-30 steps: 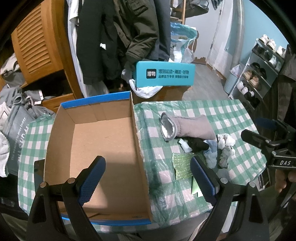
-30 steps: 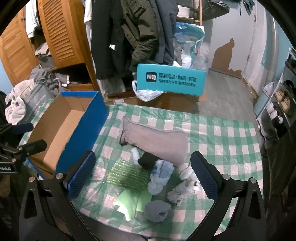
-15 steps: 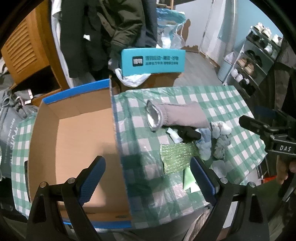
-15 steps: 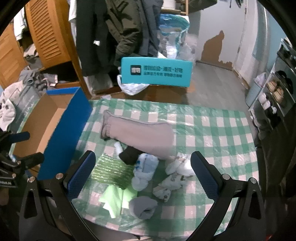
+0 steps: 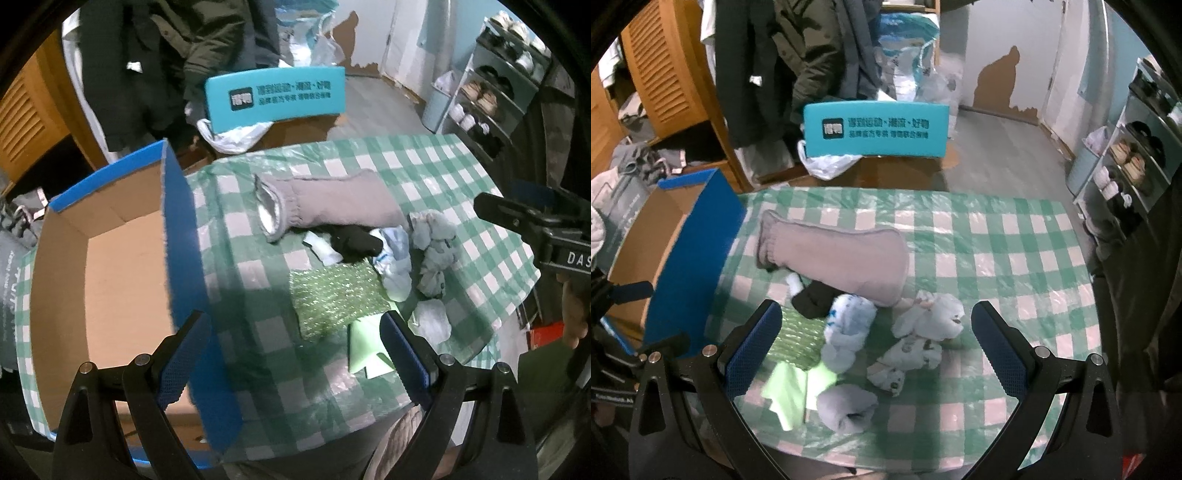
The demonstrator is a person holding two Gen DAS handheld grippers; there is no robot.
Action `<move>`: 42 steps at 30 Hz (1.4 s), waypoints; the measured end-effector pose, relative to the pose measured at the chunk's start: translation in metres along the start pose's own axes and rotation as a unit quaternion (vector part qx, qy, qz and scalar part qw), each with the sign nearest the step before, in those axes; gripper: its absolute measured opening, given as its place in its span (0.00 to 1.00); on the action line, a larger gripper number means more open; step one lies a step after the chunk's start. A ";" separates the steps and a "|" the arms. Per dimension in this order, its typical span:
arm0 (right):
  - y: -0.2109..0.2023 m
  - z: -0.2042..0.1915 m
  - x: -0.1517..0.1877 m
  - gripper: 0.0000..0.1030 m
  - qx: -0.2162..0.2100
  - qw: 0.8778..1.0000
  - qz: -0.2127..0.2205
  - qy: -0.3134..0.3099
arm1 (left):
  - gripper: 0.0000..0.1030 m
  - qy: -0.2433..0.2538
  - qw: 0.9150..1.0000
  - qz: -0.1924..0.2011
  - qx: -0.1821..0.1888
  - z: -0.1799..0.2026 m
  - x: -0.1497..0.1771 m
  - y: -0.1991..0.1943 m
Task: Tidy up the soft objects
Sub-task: 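Move the right gripper to the white plastic bundle and grasp it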
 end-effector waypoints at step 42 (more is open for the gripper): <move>0.104 0.057 0.078 0.91 0.043 0.988 -0.141 0.043 | 0.91 -0.007 0.996 -0.089 0.016 0.034 0.020 0.095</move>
Point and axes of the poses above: each gripper's, at about its wrist camera, not at the fingertips, and y roughly the way its jaws point, z to its right, x to its underside, the point moved 10 cm from there along y, roughly the way its jaws point, and after that the axes turned 6 degrees about z, right-handed, at the moved point
